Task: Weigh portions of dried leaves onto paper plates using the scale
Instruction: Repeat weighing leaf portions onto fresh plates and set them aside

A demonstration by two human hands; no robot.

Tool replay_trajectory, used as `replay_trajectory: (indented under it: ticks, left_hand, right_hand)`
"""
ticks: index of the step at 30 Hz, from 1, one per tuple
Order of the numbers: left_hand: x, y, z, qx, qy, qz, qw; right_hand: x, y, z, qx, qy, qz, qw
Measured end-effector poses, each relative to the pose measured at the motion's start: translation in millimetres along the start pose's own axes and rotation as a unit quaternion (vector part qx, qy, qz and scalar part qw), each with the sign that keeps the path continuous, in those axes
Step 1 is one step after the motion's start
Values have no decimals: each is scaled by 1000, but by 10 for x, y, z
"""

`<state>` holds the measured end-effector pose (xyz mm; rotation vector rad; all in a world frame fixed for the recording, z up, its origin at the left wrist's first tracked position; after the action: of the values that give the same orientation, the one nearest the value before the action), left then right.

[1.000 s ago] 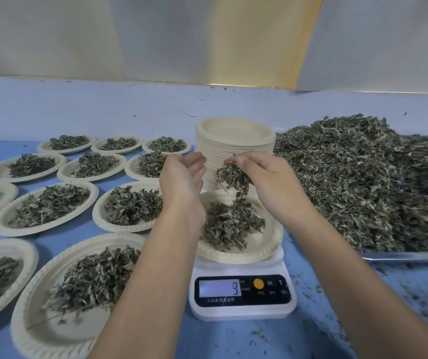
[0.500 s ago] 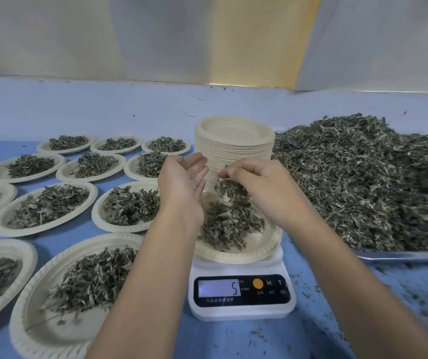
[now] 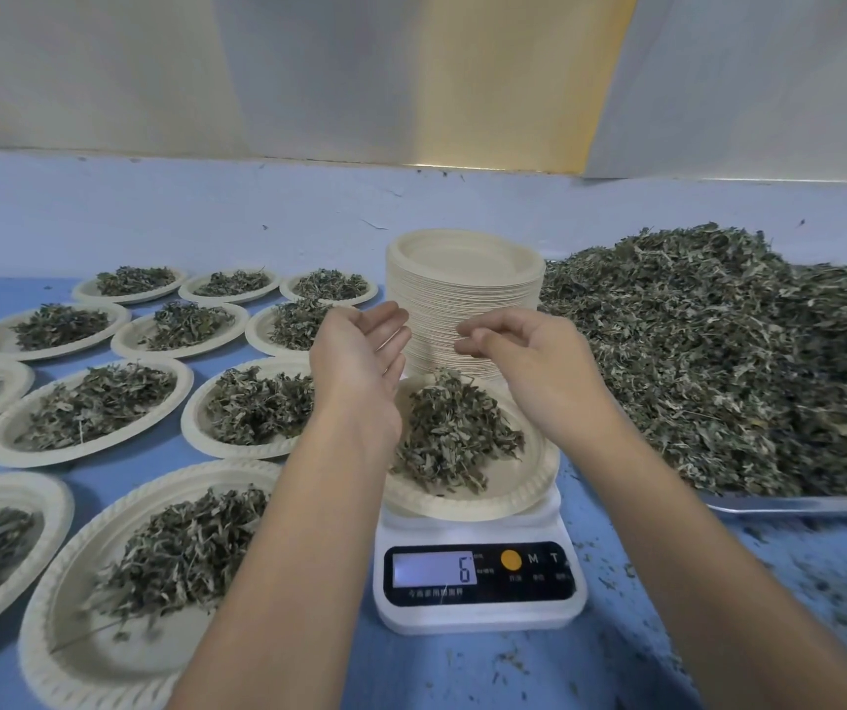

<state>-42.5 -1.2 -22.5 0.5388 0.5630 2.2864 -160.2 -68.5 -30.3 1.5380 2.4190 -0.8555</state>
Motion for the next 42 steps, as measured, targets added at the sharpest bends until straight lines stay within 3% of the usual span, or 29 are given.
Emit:
replay_trajectory:
  ticks: [8, 19, 23, 27, 35, 39, 42]
  left_hand:
    - [90, 175, -61, -2, -12, -87, 996]
    - [194, 401, -103, -62, 70, -105, 990]
    - [262, 565, -176, -69, 61, -156, 983]
    - [289, 731, -280, -64, 41, -183, 980]
    - [299, 1030, -637, -60, -28, -215, 974]
    - [312, 1102, -742, -59, -38, -214, 974]
    - [325, 1101, -790, -60, -40, -211, 975]
  right_hand:
    - [-21, -58, 80, 19, 0, 1, 1000]
    - [-75, -325, 216, 29, 11, 40, 999]
    - [-97, -509, 353, 113, 25, 65, 991]
    - [-103, -723, 538, 222, 84, 77, 968]
    - [-22, -962, 819, 421, 229, 0, 878]
    - [-30, -966, 916, 424, 335, -55, 840]
    - [-24, -943, 986, 421, 308, -76, 850]
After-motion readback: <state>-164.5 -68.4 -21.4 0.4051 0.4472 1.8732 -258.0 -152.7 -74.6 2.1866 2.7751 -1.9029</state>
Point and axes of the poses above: each hand's wrist, its own x-axis away from the middle knuckle, its own y-axis out of the palm, z = x × y, the point moved 1 cm from there along -x, towards the middle knuckle, and after that the axes turned 2 degrees about -y, right-handed, at the moved point
